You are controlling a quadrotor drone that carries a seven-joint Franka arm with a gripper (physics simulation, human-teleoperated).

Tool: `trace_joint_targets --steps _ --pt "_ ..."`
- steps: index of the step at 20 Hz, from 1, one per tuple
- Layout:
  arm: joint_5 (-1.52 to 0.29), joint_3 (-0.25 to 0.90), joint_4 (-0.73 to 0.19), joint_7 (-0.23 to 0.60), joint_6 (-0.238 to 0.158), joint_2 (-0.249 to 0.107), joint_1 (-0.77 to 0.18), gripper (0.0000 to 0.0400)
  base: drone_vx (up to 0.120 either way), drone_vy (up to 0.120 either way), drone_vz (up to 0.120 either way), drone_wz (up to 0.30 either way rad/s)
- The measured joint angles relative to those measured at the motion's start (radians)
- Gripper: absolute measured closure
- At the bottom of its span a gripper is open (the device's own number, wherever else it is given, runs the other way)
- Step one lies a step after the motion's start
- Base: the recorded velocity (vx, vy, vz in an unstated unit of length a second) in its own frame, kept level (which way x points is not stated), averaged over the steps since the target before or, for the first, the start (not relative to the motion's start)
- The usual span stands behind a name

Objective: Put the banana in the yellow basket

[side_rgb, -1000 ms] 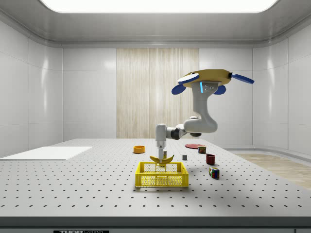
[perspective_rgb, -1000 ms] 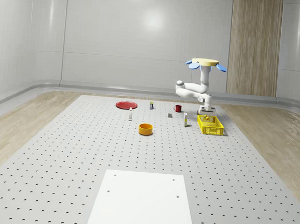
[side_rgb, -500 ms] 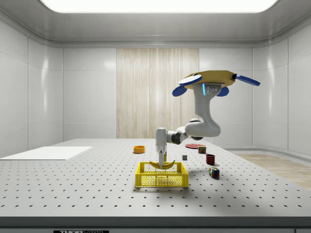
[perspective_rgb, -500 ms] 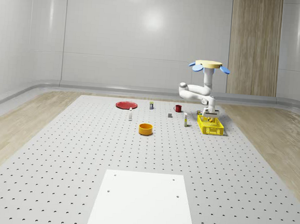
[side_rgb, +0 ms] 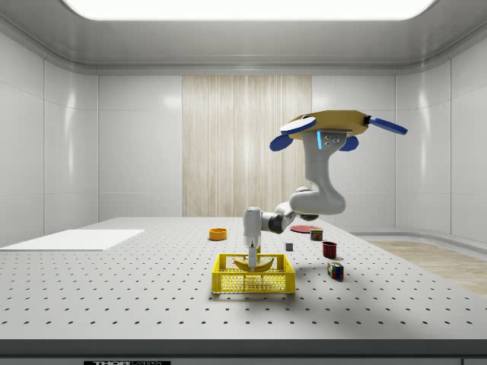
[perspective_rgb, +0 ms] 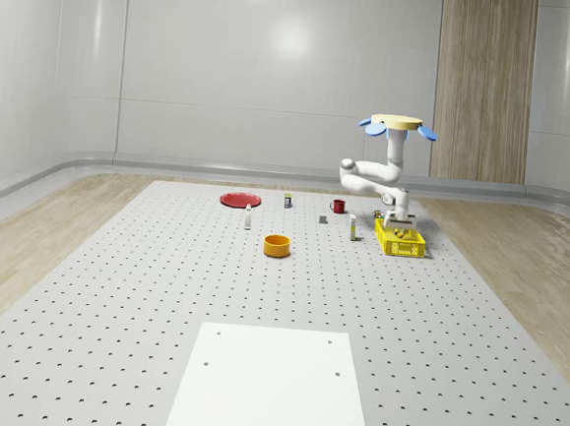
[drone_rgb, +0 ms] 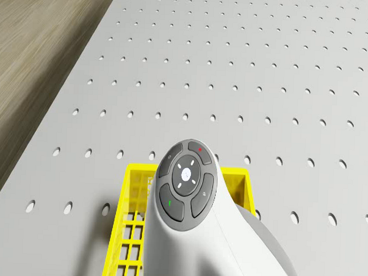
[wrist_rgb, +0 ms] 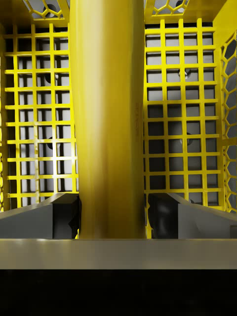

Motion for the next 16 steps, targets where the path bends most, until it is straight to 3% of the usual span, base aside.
trace_joint_targets --steps 3,6,10,16 --pt "-0.019 -0.022 0.008 -0.011 0.009 0.002 -0.004 0.0100 0.000 0.000 0.000 0.000" --pt "-0.011 -0.014 0.005 -0.020 0.003 0.005 -0.001 0.0047 0.000 0.000 0.000 0.000" --pt "0.029 0.028 -0.010 -0.027 -0.016 0.007 0.010 0.0017 0.000 0.000 0.000 0.000" --pt "0.081 0.084 -0.027 -0.031 -0.038 0.009 0.021 0.0005 0.000 0.000 0.000 0.000"
